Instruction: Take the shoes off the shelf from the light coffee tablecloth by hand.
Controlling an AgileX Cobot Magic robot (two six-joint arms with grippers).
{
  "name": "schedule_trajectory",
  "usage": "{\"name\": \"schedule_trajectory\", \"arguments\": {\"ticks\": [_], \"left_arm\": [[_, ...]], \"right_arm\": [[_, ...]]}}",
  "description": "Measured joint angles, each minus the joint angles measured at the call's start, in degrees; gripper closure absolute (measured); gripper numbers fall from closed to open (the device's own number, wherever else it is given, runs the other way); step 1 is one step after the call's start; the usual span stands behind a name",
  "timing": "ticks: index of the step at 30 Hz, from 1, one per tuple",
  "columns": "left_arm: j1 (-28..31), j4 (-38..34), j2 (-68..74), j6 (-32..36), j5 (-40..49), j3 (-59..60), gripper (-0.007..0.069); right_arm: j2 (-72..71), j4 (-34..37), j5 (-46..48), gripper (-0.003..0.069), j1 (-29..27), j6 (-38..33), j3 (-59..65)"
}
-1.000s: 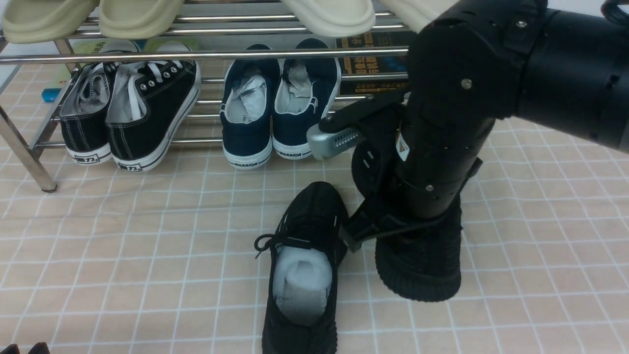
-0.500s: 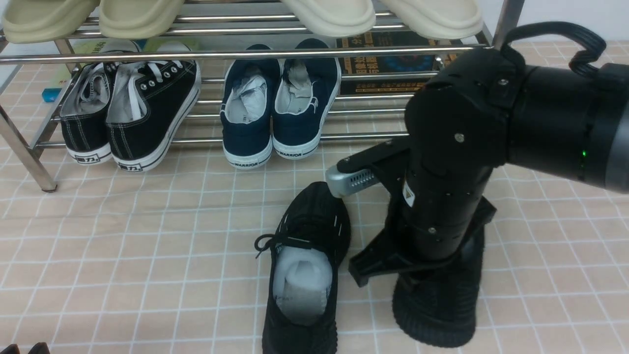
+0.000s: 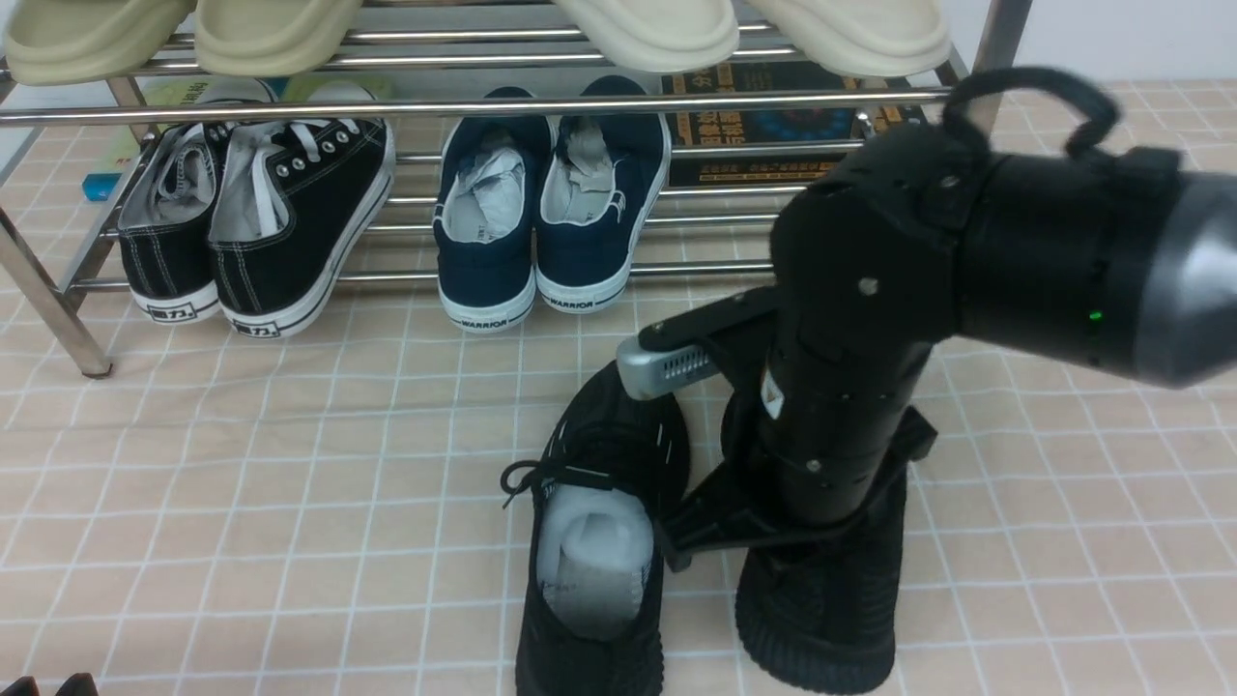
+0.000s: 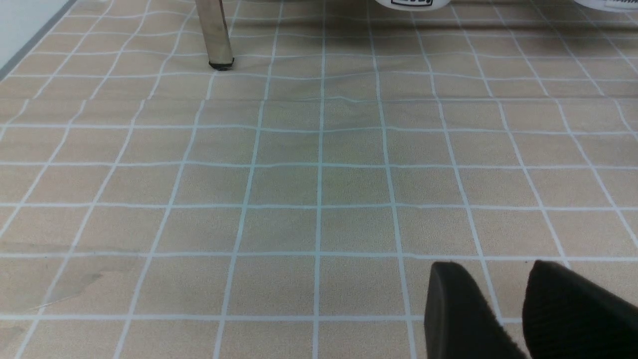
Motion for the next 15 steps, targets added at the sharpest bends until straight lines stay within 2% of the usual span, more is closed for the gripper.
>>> {"name": "schedule_trajectory", "arguments": {"ticks": [15], "left_arm": [[0.0,0.0,0.0,0.0,0.0,0.0,0.0385]], "right_arm": [[1.2,1.5,-3.4,0.0638,0.0,0.0,0.0]]}}
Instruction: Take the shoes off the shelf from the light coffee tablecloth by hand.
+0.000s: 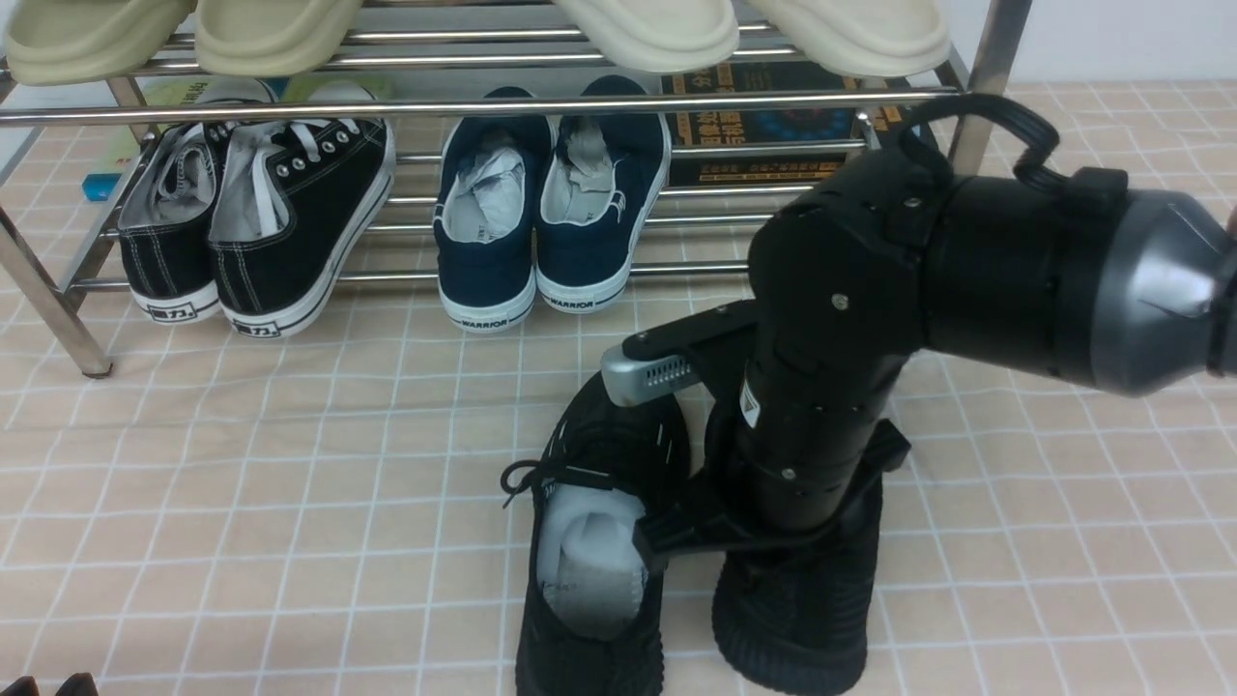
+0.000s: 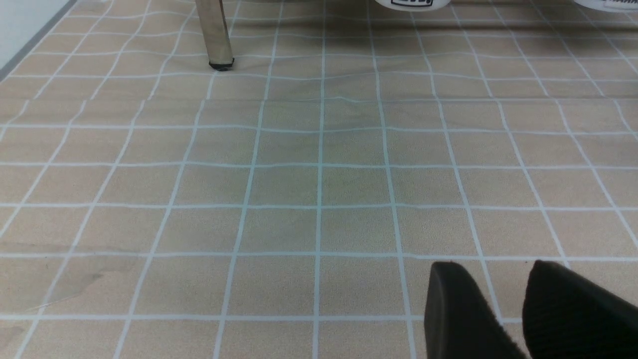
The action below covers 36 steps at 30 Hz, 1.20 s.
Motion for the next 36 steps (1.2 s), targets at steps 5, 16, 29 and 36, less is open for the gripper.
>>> {"name": "schedule_trajectory", "arguments": {"ticks": [5,16,29,36], "left_arm": [[0.0,0.0,0.0,0.0,0.0,0.0,0.0385],[0.0,0.0,0.0,0.0,0.0,0.0,0.0385],[0.0,0.0,0.0,0.0,0.0,0.0,0.0385],[0.0,0.0,0.0,0.0,0.0,0.0,0.0385]], "right_arm": [[0.0,0.8,-1.9,0.0633,0.0,0.0,0.0],[0.0,2.4,-2.7,0.0526,0.2,0.0,0.0],[0.0,3.3,4.8,0.0316,0.2,-9.8,-8.2],[-2.6,2.5,8.3,0.0592,0.2,-17.2,-19.4]]}}
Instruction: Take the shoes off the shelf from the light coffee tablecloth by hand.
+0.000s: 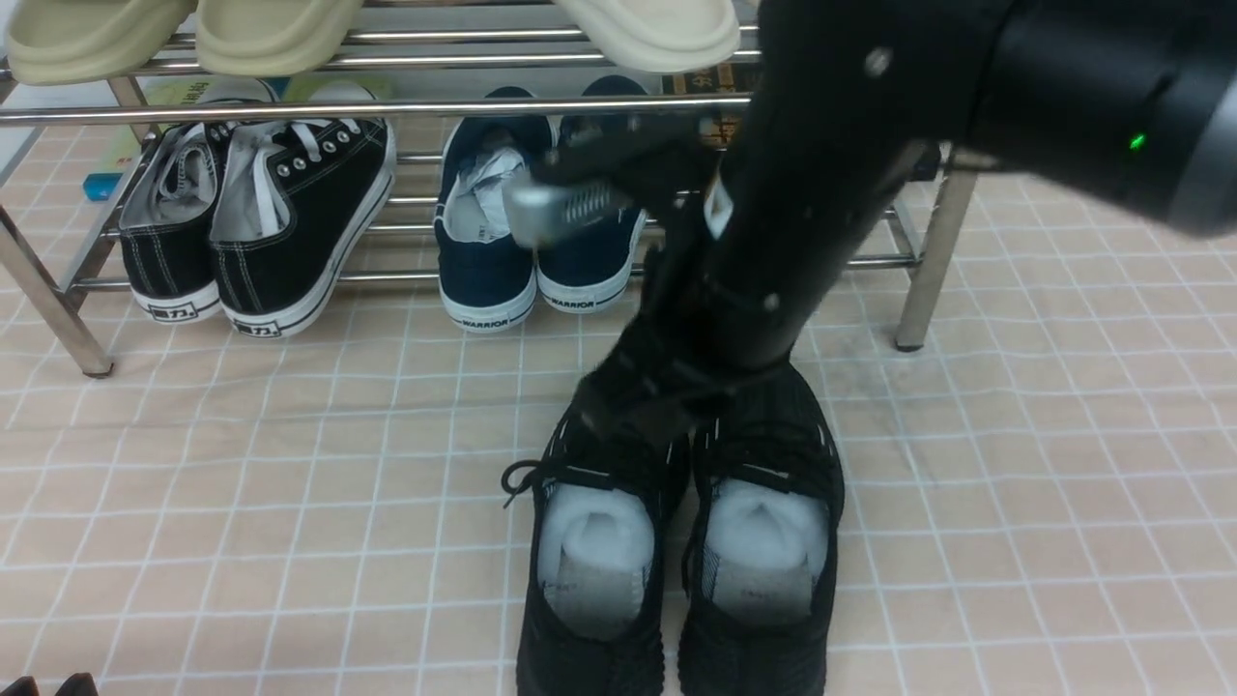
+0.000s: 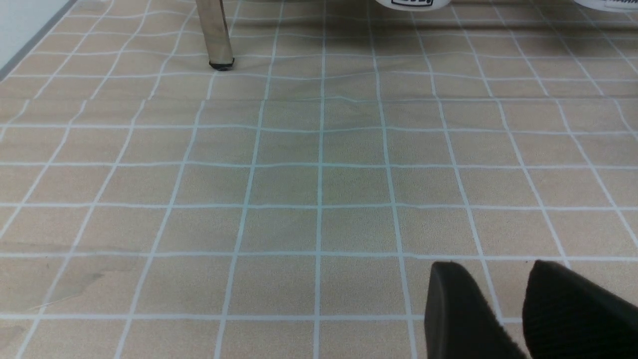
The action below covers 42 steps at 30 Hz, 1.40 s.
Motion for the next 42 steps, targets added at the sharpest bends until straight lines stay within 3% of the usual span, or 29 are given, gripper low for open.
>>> {"name": "schedule_trajectory", "arguments": {"ticks": [3,10,15,18,22,24,26,31,42], "left_arm": [[0.0,0.0,0.0,0.0,0.0,0.0,0.0385],[0.0,0.0,0.0,0.0,0.0,0.0,0.0385],[0.0,0.0,0.0,0.0,0.0,0.0,0.0385],[0.0,0.0,0.0,0.0,0.0,0.0,0.0385],[0.0,0.0,0.0,0.0,0.0,0.0,0.0385],[0.0,0.0,0.0,0.0,0.0,0.0,0.0385],[0.0,0.0,0.0,0.0,0.0,0.0,0.0385],[0.0,0.0,0.0,0.0,0.0,0.0,0.0385],[0.0,0.0,0.0,0.0,0.0,0.0,0.0385]], "right_arm": [[-4.3,-1.9,0.7,0.067,0.0,-0.2,-0.1],[-24.9,-8.9,1.1,0.0675,0.0,2.0,5.1],[-42.8,-11.5,-0.3,0.0675,0.0,4.4,19.5],[-55.2,-11.6,-11.5,0.0674,0.0,6.1,33.1],[-71.6,-11.8,-37.8,0.067,0.0,7.9,54.9],[-75.5,-11.8,-46.0,0.0669,0.0,8.1,62.6],[-77.8,-11.8,-52.5,0.0669,0.0,8.1,68.0],[-76.6,-11.8,-57.6,0.0666,0.0,8.1,71.0],[-75.4,-11.8,-58.8,0.0659,0.0,8.3,71.4]]}}
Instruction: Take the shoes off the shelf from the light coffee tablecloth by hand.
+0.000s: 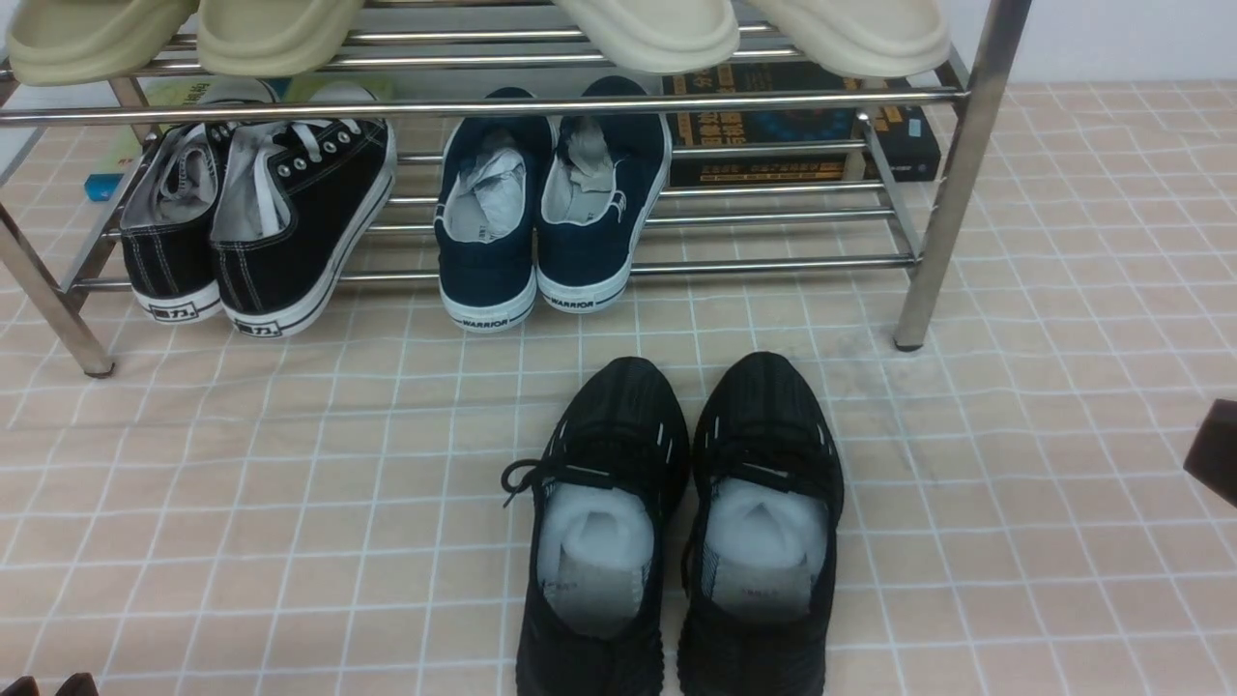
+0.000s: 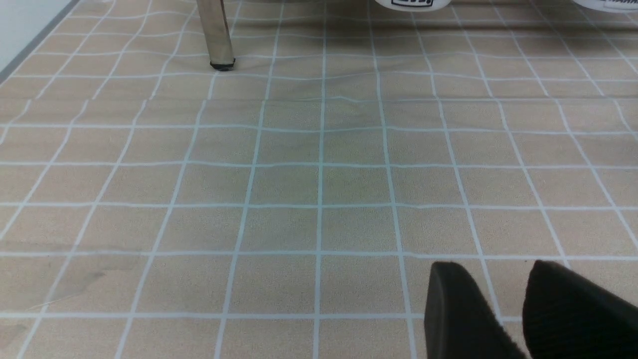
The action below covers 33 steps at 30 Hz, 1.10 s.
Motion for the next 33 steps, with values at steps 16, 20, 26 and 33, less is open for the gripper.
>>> {"name": "schedule_trajectory", "arguments": {"ticks": [16,20,26,33], "left_arm": [[0.0,0.0,0.0,0.0,0.0,0.0,0.0385],[0.0,0.0,0.0,0.0,0.0,0.0,0.0385],[0.0,0.0,0.0,0.0,0.0,0.0,0.0385],[0.0,0.0,0.0,0.0,0.0,0.0,0.0385]], "right_arm": [[0.2,0.0,-0.1,0.0646,0.0,0.0,0.0],[-0.2,0.0,-0.1,0.0644,0.0,-0.4,0.4],[-2.9,2.3,-0.2,0.0638,-5.2,-7.8,5.4],[-11.5,6.4,0.1,0.0629,-24.5,-10.0,16.3]]}}
